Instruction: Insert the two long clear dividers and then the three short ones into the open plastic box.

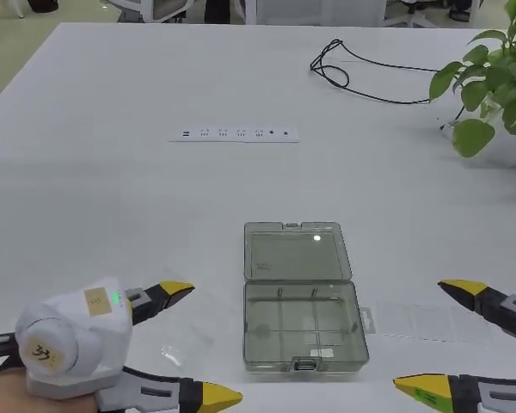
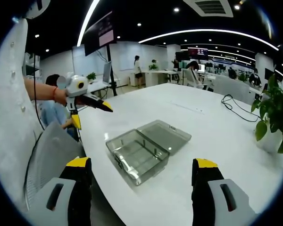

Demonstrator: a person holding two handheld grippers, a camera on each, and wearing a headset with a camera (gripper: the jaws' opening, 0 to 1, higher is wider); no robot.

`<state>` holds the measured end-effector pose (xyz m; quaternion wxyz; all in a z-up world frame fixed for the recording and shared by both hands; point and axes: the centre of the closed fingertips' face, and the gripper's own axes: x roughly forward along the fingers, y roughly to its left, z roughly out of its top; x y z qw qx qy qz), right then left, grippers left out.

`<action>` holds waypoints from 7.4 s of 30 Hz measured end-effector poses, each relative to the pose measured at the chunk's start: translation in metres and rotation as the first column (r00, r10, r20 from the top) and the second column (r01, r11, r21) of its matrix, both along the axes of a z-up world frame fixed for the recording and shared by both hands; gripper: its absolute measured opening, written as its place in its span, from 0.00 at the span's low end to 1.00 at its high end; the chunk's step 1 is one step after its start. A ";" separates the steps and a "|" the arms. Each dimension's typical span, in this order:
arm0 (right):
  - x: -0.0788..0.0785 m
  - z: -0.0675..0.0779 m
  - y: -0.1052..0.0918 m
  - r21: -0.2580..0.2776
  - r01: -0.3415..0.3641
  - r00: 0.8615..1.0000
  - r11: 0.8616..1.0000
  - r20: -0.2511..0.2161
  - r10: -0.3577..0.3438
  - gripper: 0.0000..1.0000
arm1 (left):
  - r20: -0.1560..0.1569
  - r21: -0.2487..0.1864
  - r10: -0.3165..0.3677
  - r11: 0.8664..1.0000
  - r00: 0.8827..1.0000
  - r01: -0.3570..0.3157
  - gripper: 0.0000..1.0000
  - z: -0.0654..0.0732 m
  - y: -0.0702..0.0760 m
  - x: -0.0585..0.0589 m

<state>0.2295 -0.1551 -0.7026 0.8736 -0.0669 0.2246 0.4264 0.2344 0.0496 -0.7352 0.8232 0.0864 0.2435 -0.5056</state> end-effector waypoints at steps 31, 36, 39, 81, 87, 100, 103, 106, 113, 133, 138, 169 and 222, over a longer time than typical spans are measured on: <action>0.006 -0.003 0.009 0.029 -0.002 1.000 1.000 -0.016 0.002 0.87 | -0.204 0.239 0.314 0.934 0.927 -0.264 0.67 -0.059 0.089 0.052; 0.007 -0.005 0.008 0.031 0.003 1.000 1.000 -0.020 -0.002 0.87 | -0.224 0.308 0.358 0.908 0.907 -0.282 0.60 -0.073 0.099 0.057; 0.007 -0.006 0.007 0.032 0.007 1.000 0.999 -0.022 -0.007 0.87 | -0.238 0.339 0.376 0.896 0.895 -0.286 0.58 -0.081 0.102 0.059; 0.010 -0.013 0.002 0.050 0.041 0.999 0.998 -0.036 -0.040 0.86 | -0.208 0.555 0.426 0.793 0.880 -0.252 0.36 -0.109 0.121 0.071; 0.008 -0.012 0.004 0.051 0.040 0.998 0.998 -0.040 -0.038 0.86 | -0.214 0.559 0.430 0.790 0.877 -0.251 0.33 -0.108 0.122 0.071; 0.007 -0.011 0.005 0.047 0.035 0.999 0.998 -0.038 -0.033 0.86 | -0.260 0.522 0.473 0.802 0.842 -0.289 0.32 -0.108 0.120 0.071; 0.007 -0.011 0.005 0.045 0.034 0.999 0.998 -0.040 -0.032 0.86 | -0.269 0.501 0.479 0.811 0.836 -0.303 0.32 -0.107 0.119 0.070; 0.006 -0.011 0.006 0.043 0.030 0.999 0.999 -0.039 -0.028 0.86 | -0.289 0.472 0.495 0.818 0.819 -0.328 0.32 -0.107 0.118 0.069; 0.007 -0.010 0.010 0.041 0.020 0.999 0.999 -0.036 -0.019 0.86 | -0.314 0.438 0.505 0.828 0.804 -0.349 0.32 -0.105 0.114 0.065; 0.010 -0.005 0.023 0.047 -0.019 0.999 0.999 -0.030 0.021 0.85 | -0.358 0.337 0.542 0.834 0.760 -0.436 0.31 -0.097 0.111 0.056; 0.010 -0.005 0.022 0.044 -0.019 0.999 0.999 -0.031 0.021 0.85 | -0.376 0.308 0.546 0.836 0.749 -0.454 0.31 -0.093 0.109 0.056; 0.012 -0.004 0.021 0.047 -0.011 0.999 0.999 -0.037 0.013 0.85 | -0.523 0.355 0.523 0.852 0.674 -0.386 0.31 -0.097 0.105 0.041; 0.041 0.077 0.106 0.351 0.187 0.978 0.918 -0.151 -0.141 0.34 | -0.248 -0.108 0.325 0.927 0.913 -0.359 0.31 0.060 -0.050 0.034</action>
